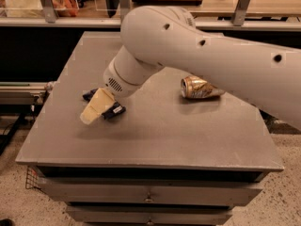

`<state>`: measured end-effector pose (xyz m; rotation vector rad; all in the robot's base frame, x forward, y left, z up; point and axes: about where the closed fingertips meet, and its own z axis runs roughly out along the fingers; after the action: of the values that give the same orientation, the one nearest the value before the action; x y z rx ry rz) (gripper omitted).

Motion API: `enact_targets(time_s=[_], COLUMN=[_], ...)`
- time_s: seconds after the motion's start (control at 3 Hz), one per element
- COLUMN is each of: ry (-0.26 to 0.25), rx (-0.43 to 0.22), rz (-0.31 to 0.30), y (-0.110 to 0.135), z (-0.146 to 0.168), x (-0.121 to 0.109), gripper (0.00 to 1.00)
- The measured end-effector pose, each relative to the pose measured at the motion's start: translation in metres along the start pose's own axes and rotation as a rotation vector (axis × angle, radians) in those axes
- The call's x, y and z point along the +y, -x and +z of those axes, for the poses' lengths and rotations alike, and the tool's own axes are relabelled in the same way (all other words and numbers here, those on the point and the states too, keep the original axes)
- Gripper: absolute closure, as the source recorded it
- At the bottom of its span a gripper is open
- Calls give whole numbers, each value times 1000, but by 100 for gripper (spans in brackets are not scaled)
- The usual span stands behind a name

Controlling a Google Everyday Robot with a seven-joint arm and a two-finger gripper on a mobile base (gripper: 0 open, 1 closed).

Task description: Pick rxbar blueberry

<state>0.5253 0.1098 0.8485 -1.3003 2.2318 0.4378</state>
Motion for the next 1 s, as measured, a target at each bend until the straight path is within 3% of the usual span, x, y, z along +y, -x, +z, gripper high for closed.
enact_targets(time_s=[0.67,1.0], ry=[5,-9], rx=[-6,-21], rz=[50,67], y=[-2,1], z=[27,21], x=[2,-7], gripper=[46,69])
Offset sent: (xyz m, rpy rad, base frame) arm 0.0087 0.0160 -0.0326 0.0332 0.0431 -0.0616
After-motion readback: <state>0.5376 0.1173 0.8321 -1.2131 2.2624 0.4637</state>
